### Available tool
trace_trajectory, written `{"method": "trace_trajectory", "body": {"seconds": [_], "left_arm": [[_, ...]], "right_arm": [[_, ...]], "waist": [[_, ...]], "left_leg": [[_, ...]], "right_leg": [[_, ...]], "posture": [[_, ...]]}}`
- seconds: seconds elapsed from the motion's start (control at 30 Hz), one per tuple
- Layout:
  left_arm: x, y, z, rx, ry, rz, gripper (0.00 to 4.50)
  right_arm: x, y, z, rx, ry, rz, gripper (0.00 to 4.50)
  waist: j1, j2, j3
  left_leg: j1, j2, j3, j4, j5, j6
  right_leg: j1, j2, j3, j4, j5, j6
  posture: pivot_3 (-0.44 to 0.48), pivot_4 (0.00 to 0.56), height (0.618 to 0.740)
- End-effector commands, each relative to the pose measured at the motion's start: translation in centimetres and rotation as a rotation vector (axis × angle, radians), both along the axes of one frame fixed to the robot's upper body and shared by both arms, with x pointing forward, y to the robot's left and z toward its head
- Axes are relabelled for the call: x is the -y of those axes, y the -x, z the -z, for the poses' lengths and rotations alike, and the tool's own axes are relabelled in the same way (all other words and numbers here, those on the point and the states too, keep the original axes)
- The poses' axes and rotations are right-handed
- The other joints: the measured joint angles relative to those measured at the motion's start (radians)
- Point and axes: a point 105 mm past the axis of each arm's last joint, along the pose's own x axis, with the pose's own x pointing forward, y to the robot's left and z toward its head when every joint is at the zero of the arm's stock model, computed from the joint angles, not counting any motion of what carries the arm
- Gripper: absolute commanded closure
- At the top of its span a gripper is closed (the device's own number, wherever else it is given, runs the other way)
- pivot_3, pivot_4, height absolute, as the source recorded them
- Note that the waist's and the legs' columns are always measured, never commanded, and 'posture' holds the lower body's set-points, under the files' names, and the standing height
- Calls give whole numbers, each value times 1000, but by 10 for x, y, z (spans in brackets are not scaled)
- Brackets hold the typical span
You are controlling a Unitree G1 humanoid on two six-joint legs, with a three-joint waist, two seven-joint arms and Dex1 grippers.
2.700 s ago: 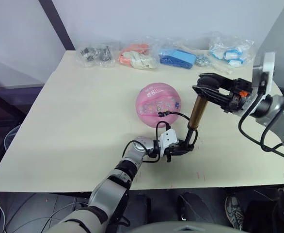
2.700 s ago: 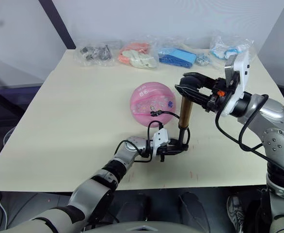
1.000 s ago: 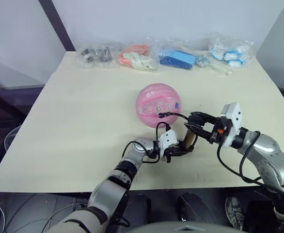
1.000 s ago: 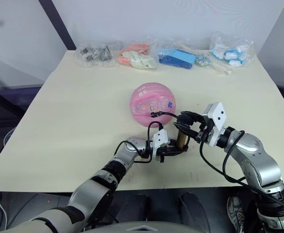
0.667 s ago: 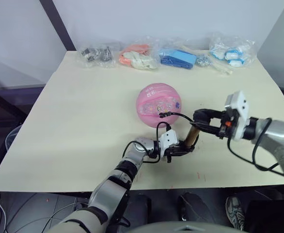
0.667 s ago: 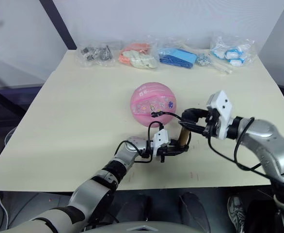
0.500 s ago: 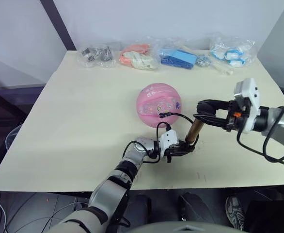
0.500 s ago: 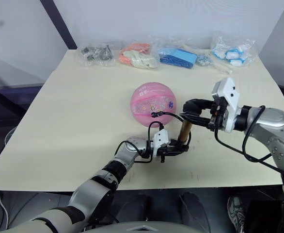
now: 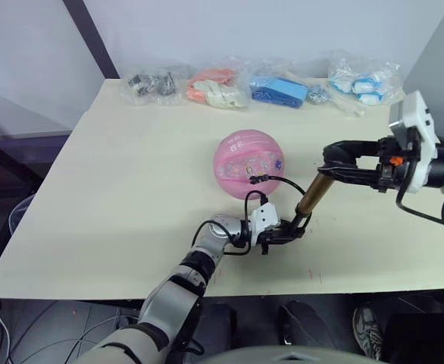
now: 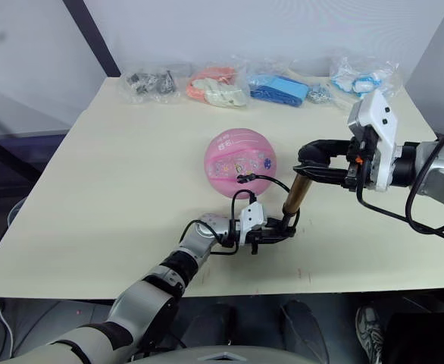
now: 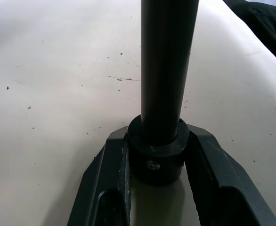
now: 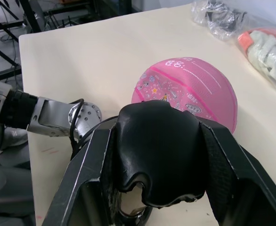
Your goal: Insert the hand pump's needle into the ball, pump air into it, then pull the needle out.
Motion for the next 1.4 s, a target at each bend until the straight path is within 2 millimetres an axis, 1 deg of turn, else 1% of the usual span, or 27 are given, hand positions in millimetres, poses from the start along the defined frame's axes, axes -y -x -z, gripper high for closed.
{"method": "trace_trajectory", "body": {"seconds": [0.03, 0.1, 0.23, 0.5, 0.77, 1.17, 1.4], "left_arm": [[-19, 22, 41, -134, -126, 10, 3371], [-19, 22, 41, -134, -125, 9, 3371], [-19, 22, 41, -134, -127, 10, 3371], [-19, 22, 40, -133, -127, 11, 3371], [-17, 21, 40, -130, -125, 13, 3371], [-18, 21, 40, -132, -123, 7, 3371], [-18, 21, 40, -132, -125, 6, 3371]], "right_arm": [[7, 4, -33, 111, -13, 9, 2540], [7, 2, -37, 116, -9, 11, 2540], [4, 3, -35, 104, 5, -7, 2540], [-1, 4, -18, 26, 64, -10, 2540], [-12, 4, 23, -65, 138, -30, 2540], [-30, 7, 79, -155, 172, -83, 2540], [-33, 7, 101, -171, 200, -81, 2540]], "waist": [[0, 0, 0], [0, 0, 0], [0, 0, 0], [0, 0, 0], [0, 0, 0], [0, -1, -2], [0, -1, -2]], "left_leg": [[0, 0, 0, 0, 0, 0], [0, 0, 0, 0, 0, 0], [0, 0, 0, 0, 0, 0], [0, 1, 0, 0, 0, 0], [0, 1, 0, 0, 0, 0], [1, 0, 0, 0, 0, 0], [1, 0, -1, 0, 0, 0]], "right_leg": [[0, 0, 0, 0, 0, 0], [0, 0, 0, 0, 0, 0], [0, 0, 0, 0, 0, 0], [0, -1, 0, 0, 0, 0], [0, -1, 0, 0, 0, 0], [1, 0, -1, 0, 0, 0], [1, 0, -1, 0, 0, 0]], "posture": [[0, 150, 740], [0, 150, 740], [0, 150, 740], [0, 150, 740], [0, 150, 740], [0, 150, 740], [0, 150, 740]]}}
